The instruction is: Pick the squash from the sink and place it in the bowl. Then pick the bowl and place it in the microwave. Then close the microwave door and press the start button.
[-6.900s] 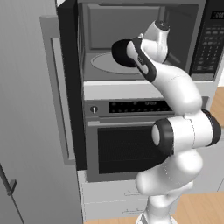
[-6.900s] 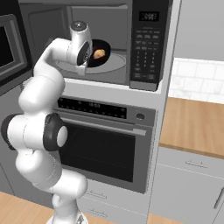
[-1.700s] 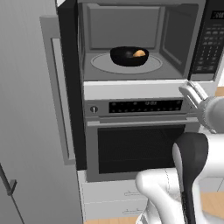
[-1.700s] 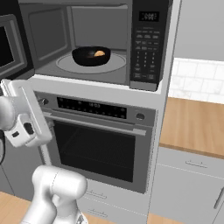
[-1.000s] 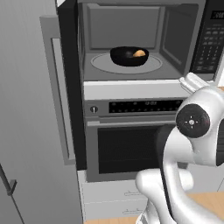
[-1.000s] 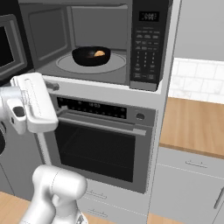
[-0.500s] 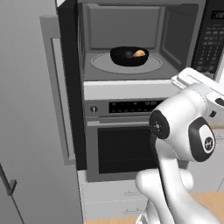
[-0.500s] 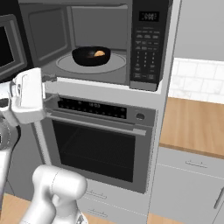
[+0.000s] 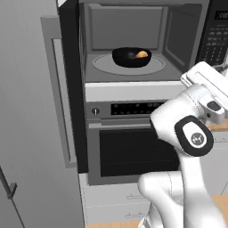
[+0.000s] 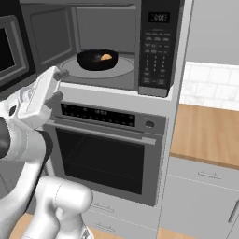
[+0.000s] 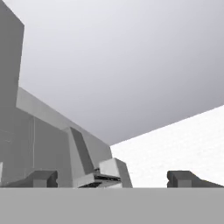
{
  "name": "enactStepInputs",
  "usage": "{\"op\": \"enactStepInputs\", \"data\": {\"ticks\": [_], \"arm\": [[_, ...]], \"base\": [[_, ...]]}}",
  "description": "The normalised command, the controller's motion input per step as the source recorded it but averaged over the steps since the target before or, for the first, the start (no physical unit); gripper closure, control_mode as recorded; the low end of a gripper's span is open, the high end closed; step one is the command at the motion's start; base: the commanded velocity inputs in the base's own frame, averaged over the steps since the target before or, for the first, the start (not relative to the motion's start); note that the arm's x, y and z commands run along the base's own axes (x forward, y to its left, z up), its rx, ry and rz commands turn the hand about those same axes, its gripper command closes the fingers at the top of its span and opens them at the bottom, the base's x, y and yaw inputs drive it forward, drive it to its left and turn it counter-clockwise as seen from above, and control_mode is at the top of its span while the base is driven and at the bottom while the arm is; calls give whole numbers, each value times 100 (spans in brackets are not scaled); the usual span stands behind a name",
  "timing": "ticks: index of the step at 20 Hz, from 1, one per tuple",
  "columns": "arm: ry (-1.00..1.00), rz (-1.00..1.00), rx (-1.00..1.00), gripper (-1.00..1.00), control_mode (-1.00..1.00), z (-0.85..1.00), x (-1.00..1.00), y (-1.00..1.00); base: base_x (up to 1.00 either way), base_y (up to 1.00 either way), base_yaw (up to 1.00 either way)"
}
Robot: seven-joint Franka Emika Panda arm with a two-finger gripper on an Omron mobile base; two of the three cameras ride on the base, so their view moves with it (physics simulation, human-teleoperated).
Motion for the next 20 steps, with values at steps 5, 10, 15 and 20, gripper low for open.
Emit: {"op": "enactStepInputs", "data": {"ticks": [5, 10, 15, 20], "arm": [[-8, -25, -34, -100, -100, -34, -97, 9], [0, -19, -31, -100, -100, -43, -82, 6], [7, -11, -17, -100, -100, -40, -85, 38], [16, -8, -9, -100, -100, -22, -85, 75]], "base": [[0, 0, 0], [0, 0, 0], [0, 0, 0], [0, 0, 0]]}}
